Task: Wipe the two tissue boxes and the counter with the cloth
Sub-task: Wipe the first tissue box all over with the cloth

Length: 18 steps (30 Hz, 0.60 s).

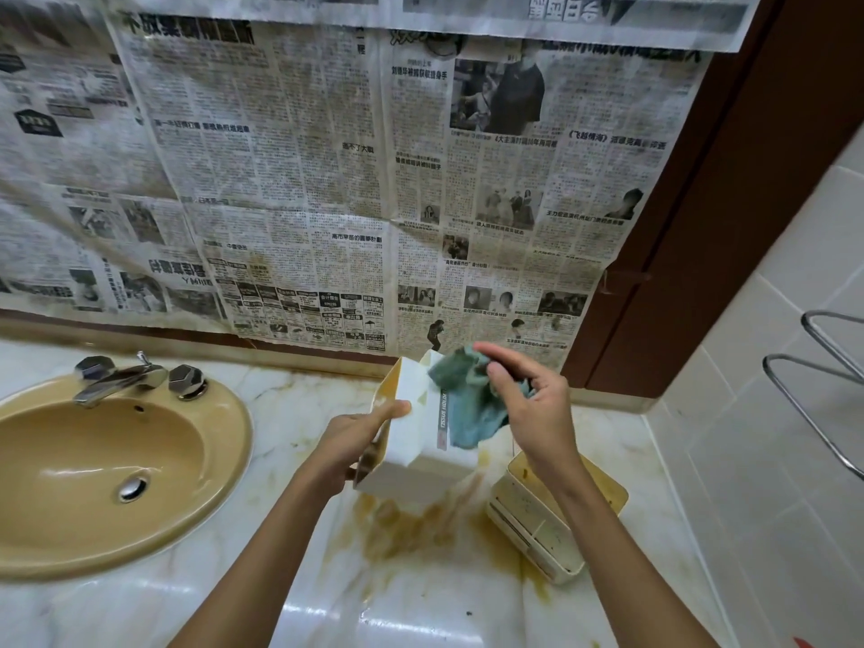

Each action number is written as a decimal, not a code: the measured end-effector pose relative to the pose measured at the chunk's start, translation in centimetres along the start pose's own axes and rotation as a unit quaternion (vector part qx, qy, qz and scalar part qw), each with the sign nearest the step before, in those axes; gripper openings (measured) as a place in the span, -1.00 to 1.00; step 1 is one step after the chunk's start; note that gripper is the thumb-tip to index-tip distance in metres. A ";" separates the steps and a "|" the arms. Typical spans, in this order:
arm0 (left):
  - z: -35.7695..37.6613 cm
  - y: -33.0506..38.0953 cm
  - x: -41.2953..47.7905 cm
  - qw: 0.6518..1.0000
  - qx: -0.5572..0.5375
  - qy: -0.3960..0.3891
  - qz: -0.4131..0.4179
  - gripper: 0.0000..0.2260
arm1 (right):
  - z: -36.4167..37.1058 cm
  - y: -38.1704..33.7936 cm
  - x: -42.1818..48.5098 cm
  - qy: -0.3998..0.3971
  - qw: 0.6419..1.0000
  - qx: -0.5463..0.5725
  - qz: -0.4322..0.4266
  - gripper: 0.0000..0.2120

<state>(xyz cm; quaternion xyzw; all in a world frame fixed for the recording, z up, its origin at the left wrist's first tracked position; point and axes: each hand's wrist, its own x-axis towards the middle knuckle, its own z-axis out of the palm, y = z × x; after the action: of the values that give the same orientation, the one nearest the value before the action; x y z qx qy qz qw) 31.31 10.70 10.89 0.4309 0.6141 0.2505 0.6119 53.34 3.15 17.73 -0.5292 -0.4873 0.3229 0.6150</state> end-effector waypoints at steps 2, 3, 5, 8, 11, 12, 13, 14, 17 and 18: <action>0.3 0.4 -0.1 1.000 0.010 -0.001 0.020 -0.22 | 1.1 1.0 0.6 -0.013 0.999 -0.031 0.014 -0.72; 0.4 0.8 -0.1 1.000 0.014 0.002 0.028 -0.29 | 1.7 1.6 0.5 -0.025 0.997 -0.069 0.008 -0.69; 0.5 1.2 0.0 0.999 0.022 0.020 0.038 -0.36 | 2.8 2.0 -0.3 -0.035 0.992 -0.123 -0.020 -0.67; -0.1 1.5 0.1 0.998 0.019 0.040 0.045 -0.47 | 3.4 2.2 -2.3 -0.077 0.982 -0.145 -0.097 -0.65; -0.9 1.2 0.4 0.997 0.036 0.039 0.059 -0.40 | 3.1 3.2 -3.6 -0.101 0.967 -0.163 -0.168 -0.63; -1.0 1.1 0.4 0.996 0.042 0.032 0.067 -0.38 | 3.0 3.5 -3.5 -0.092 0.963 -0.171 -0.188 -0.63; -1.0 1.0 0.4 0.996 0.047 0.022 0.078 -0.39 | 3.0 3.7 -3.1 -0.075 0.958 -0.183 -0.207 -0.62; -0.9 0.8 0.4 0.994 0.053 0.012 0.091 -0.41 | 3.0 3.8 -2.6 -0.054 0.954 -0.194 -0.221 -0.62; -0.7 0.6 0.4 0.989 0.054 -0.016 0.139 -0.43 | 2.7 2.9 -0.3 -0.003 0.953 -0.202 -0.226 -0.64; -0.7 0.5 0.4 0.987 0.051 -0.015 0.153 -0.41 | 2.6 2.5 0.4 0.001 0.957 -0.197 -0.215 -0.66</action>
<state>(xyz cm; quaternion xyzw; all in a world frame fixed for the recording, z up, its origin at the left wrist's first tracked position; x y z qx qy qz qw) 30.81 11.44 11.22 0.5545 0.5437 0.3031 0.5524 51.31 4.99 15.36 -0.5228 -0.6427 0.0802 0.5542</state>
